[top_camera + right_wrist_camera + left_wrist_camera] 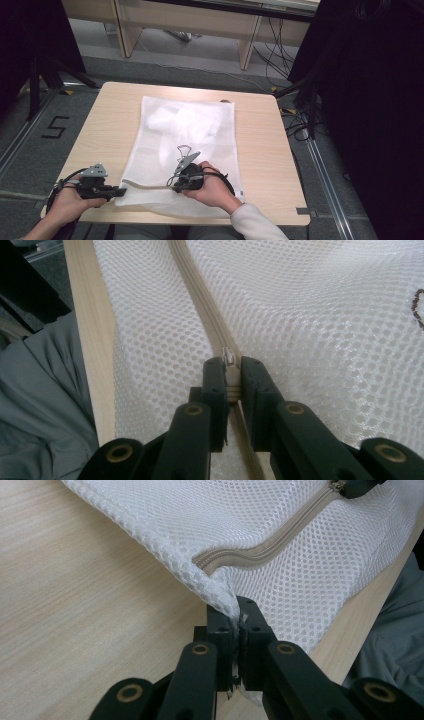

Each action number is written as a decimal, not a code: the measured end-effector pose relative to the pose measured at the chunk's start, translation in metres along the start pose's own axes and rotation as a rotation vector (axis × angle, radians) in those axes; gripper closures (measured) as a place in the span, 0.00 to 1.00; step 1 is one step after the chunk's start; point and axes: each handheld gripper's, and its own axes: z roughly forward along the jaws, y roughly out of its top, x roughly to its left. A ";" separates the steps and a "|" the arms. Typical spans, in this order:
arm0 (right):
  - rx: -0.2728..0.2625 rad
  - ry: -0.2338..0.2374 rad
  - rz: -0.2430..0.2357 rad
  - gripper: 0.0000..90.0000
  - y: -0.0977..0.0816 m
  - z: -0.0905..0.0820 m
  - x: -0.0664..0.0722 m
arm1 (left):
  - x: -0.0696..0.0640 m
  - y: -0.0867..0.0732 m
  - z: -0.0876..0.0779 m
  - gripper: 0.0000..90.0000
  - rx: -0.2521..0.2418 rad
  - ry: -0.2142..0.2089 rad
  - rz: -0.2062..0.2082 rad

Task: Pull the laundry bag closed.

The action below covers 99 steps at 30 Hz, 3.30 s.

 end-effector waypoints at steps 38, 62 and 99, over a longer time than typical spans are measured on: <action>-0.012 -0.017 0.024 0.92 -0.011 -0.011 -0.005 | -0.001 -0.001 0.002 0.95 -0.019 0.007 -0.005; -0.016 -0.021 0.034 0.92 -0.015 -0.017 -0.009 | -0.001 -0.001 0.002 0.95 -0.019 0.011 -0.018; -0.016 -0.034 0.045 0.92 -0.025 -0.028 -0.013 | 0.000 -0.001 0.001 0.95 -0.017 0.014 -0.010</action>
